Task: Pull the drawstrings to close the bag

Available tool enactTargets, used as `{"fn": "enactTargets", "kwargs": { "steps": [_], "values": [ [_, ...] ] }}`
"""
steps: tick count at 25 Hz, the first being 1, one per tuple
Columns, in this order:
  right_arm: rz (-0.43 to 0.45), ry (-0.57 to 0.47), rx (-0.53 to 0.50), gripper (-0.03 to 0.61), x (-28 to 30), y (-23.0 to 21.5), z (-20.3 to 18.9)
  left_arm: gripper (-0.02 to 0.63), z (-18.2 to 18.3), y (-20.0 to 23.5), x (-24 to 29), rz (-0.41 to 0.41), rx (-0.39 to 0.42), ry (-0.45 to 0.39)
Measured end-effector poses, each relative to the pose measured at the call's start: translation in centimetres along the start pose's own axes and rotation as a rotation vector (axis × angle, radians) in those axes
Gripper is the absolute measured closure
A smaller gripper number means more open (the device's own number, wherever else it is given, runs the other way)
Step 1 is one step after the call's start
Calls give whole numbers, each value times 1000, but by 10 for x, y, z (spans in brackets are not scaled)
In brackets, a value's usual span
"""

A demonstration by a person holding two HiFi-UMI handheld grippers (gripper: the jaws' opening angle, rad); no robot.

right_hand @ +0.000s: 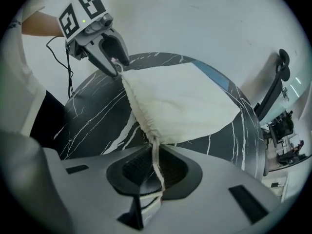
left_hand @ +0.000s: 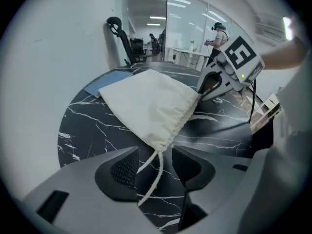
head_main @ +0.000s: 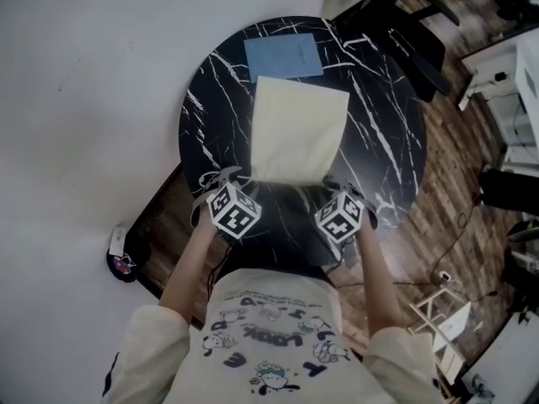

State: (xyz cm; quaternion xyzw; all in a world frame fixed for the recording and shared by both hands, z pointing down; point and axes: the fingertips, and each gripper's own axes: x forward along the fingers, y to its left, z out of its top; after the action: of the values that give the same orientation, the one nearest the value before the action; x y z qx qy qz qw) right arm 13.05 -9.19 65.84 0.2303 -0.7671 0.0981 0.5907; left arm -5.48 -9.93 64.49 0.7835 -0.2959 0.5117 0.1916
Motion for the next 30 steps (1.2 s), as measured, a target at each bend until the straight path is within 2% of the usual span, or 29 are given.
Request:
{"fn": "enactTargets", "kwargs": {
  "steps": [1,6,11,13,15,19,21,23,27,30],
  "values": [
    [2,5,6,535,0,0,0,368,-4,-2,3,-10,25,26],
    [29,-1,99,548,-2,-3,1,369,-16,0,14,6,140,112],
    [25,6,100,549,-3,-4,0,381,-18,-6,22,-56,139,136],
    [29,9,105,549,-4,-5,0,423,-17,-8,23,-71,138,137],
    [29,8,105,549,-5,-5,1,549,-15,-5,23,-51,134,122],
    [22,8,113,549,-6,-5,1,558,-16,-6,24,-59,110,116],
    [14,8,135,551,-6,-7,1,565,-16,-3,22,-51,69,107],
    [-19,2,187,552,-7,-11,-2,568,-17,2,20,-27,-16,95],
    [-98,-36,346,556,-12,-19,-5,571,-18,6,13,-17,-257,33],
    [-153,-44,408,557,-14,-21,-4,571,-18,15,6,35,-427,-25]
  ]
}}
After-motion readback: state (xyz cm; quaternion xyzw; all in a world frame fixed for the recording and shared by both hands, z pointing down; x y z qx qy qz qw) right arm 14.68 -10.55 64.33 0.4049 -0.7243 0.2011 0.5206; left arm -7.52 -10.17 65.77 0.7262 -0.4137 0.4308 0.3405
